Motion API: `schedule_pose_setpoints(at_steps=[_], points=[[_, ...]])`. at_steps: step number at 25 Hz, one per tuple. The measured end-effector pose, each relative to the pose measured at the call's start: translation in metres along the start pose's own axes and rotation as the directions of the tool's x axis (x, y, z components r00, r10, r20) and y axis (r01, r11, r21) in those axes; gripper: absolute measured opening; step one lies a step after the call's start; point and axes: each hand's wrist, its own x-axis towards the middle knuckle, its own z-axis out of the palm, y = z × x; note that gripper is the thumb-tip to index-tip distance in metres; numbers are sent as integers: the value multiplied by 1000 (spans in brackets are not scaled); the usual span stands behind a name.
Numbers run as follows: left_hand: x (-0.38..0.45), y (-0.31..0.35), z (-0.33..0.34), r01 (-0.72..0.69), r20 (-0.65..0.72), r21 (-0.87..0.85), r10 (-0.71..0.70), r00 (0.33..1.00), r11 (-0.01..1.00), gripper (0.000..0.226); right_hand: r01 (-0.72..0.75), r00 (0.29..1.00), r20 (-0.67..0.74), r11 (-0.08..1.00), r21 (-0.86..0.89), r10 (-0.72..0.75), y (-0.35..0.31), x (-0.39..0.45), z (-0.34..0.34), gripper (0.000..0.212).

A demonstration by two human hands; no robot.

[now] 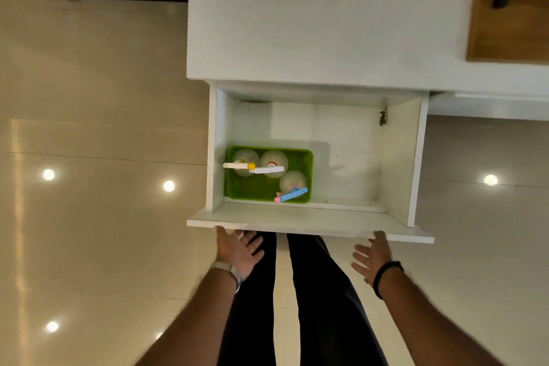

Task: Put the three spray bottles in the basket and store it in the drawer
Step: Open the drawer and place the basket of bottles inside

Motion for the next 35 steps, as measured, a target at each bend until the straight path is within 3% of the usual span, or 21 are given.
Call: schedule_pose_setpoints(at_steps=[1,3,5,8,18,27,35], points=[[0,10,8,6,21,-140,-3,1000,990,89,-55,998,36,938,343,45,-5,-1,3,71],[-3,22,20,24,46,-314,-10,999,949,98,-113,993,104,676,728,54,-14,-9,10,82],[-9,26,28,5,50,-364,14,999,931,100,-137,991,122,492,860,61,-24,-18,19,84],[-14,30,38,-7,36,-373,22,999,928,102,-154,988,129,400,904,90,-42,-28,23,90],[-34,85,86,10,193,-299,50,980,954,115,-101,994,107,443,891,12,-123,-38,37,90],[-58,151,153,-103,270,-210,159,950,972,105,-19,991,71,409,912,-114,-217,-54,54,87],[-61,199,198,-207,393,-130,242,887,970,118,60,947,72,393,918,-313,-284,-67,66,81]])
